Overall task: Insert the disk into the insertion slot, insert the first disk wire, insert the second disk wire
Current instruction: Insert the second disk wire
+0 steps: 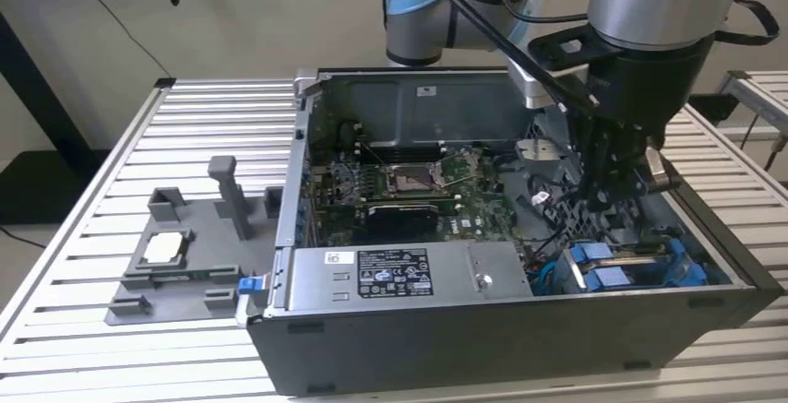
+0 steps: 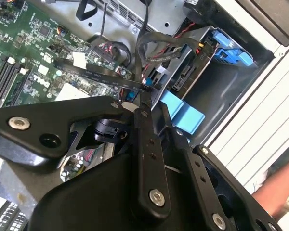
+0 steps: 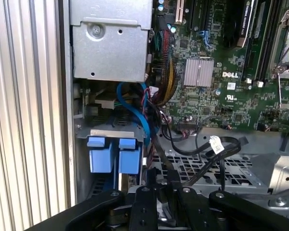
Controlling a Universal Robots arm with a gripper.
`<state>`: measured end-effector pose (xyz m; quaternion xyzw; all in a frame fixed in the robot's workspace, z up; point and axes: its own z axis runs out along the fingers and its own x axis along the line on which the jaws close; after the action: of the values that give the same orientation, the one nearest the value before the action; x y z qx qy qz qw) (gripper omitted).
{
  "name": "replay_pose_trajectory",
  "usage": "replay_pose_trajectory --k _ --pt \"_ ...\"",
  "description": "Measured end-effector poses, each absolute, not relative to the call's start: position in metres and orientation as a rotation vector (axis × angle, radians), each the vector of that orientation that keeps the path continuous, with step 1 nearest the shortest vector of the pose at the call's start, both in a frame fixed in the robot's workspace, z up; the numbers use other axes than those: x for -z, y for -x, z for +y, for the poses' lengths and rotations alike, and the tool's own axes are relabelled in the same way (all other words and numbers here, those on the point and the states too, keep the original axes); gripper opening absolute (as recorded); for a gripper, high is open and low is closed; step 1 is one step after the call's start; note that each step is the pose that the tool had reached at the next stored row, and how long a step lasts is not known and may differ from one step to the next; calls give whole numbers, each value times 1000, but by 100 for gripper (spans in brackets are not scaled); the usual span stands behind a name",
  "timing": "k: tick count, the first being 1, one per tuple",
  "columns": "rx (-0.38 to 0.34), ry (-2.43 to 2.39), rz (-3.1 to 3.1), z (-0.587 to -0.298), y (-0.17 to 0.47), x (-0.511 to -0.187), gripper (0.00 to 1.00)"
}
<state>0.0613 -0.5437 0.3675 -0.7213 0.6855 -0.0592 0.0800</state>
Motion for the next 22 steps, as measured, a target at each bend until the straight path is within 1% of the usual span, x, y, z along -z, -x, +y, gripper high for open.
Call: replay_pose_trajectory --k 8,10,11,19,22 --pt "186 2157 2049 -544 -61 -364 24" --pt "187 2157 2049 -544 -61 -364 22" --pt "187 2157 2049 -544 -61 -364 16" --pt "184 2158 2050 -547 -62 -364 16" --pt "161 2169 2062 -549 -67 -363 16"
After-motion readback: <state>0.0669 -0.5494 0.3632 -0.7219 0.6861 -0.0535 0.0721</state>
